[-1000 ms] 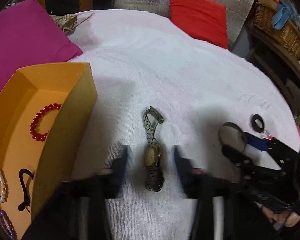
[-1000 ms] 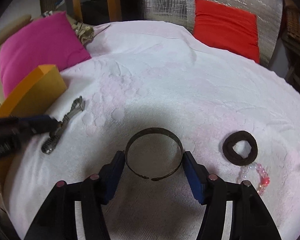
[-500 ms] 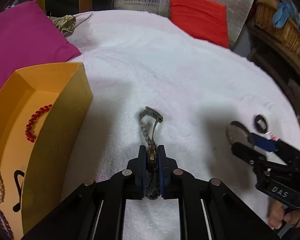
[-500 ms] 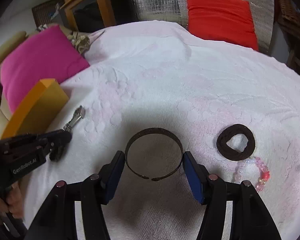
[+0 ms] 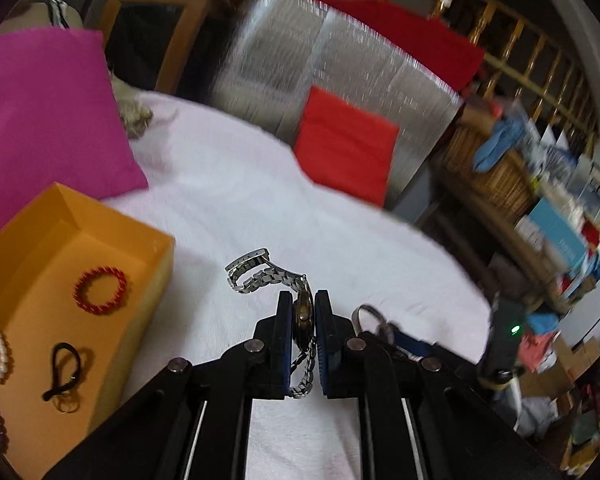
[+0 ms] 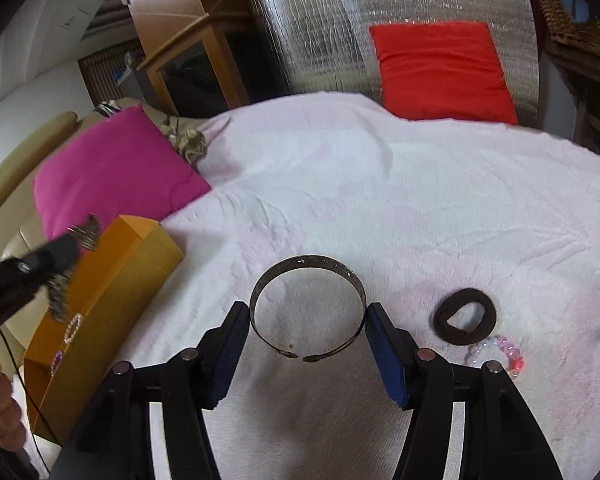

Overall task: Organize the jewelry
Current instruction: 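Carry the wristwatch and bangle into the orange box and open both tools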

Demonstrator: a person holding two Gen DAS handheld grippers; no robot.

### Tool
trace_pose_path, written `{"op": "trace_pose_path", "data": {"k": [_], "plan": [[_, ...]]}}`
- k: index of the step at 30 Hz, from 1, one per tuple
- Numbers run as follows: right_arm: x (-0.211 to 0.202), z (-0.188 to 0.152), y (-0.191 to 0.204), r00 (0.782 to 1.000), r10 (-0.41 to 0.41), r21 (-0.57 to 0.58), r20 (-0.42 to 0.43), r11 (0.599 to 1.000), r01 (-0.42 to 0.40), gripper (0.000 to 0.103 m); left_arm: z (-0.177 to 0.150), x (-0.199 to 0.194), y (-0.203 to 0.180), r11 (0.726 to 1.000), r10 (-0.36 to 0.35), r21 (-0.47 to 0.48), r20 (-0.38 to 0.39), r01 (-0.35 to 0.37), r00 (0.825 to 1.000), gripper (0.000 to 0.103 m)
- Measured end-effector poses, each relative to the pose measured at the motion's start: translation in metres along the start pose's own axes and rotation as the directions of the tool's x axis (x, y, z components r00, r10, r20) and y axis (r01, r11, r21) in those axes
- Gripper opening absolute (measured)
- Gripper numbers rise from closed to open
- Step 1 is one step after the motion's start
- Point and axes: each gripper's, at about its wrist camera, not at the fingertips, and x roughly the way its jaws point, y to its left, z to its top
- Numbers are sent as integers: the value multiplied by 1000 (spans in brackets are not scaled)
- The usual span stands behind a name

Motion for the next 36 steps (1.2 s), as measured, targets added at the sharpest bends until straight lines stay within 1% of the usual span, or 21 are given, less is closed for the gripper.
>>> {"op": "trace_pose_path", "data": {"k": [1, 4, 8, 10, 14, 16, 17, 18, 19, 22, 24, 26, 29, 30, 35, 36], "plan": [[-4, 2, 2, 1000, 7, -2, 12, 1000, -7, 63, 3, -8, 2, 1000, -5, -5, 17, 5, 1000, 11], [-14, 11, 21, 999, 33, -25, 38, 999, -32, 63, 14, -43, 12, 1000, -8, -18, 110, 10, 994, 11], [-11, 28, 64, 997, 77, -81, 30, 994, -75, 63, 24, -74, 31, 1000, 25, -20, 181, -21, 983, 11], [-4, 39, 94, 994, 106, -123, 10, 987, -104, 63, 26, -85, 46, 998, 62, -38, 198, -56, 978, 11], [21, 56, 157, 986, 157, -201, -51, 966, -164, 63, 26, -94, 89, 981, 185, -99, 195, -169, 963, 11], [44, 63, 184, 975, 184, -210, -128, 955, -208, 63, 25, -92, 114, 966, 242, -131, 172, -221, 955, 11], [54, 66, 197, 971, 187, -205, -151, 955, -216, 63, 23, -91, 126, 958, 267, -151, 159, -244, 950, 11], [64, 68, 209, 964, 197, -199, -181, 952, -232, 63, 22, -89, 133, 952, 285, -162, 144, -261, 948, 11], [78, 71, 222, 951, 211, -190, -225, 948, -255, 63, 21, -83, 144, 944, 304, -173, 123, -281, 945, 11], [109, 73, 244, 926, 215, -141, -311, 953, -268, 63, 14, -66, 166, 923, 344, -203, 60, -326, 937, 11], [132, 73, 254, 906, 221, -100, -362, 957, -273, 63, 8, -51, 184, 904, 373, -223, 0, -364, 928, 11], [147, 71, 260, 895, 210, -86, -394, 961, -264, 63, 4, -41, 195, 890, 393, -236, -38, -390, 919, 11], [171, 65, 267, 878, 181, -57, -443, 972, -229, 63, 0, -26, 205, 879, 408, -237, -80, -415, 910, 11], [177, 65, 270, 877, 173, -51, -447, 974, -219, 63, -1, -23, 204, 877, 411, -234, -89, -420, 907, 11], [207, 70, 277, 870, 124, -37, -476, 986, -160, 64, -5, 2, 207, 858, 443, -206, -169, -471, 881, 11], [215, 73, 277, 867, 114, -35, -486, 988, -150, 65, -4, 2, 208, 855, 444, -208, -178, -475, 878, 11]]}}
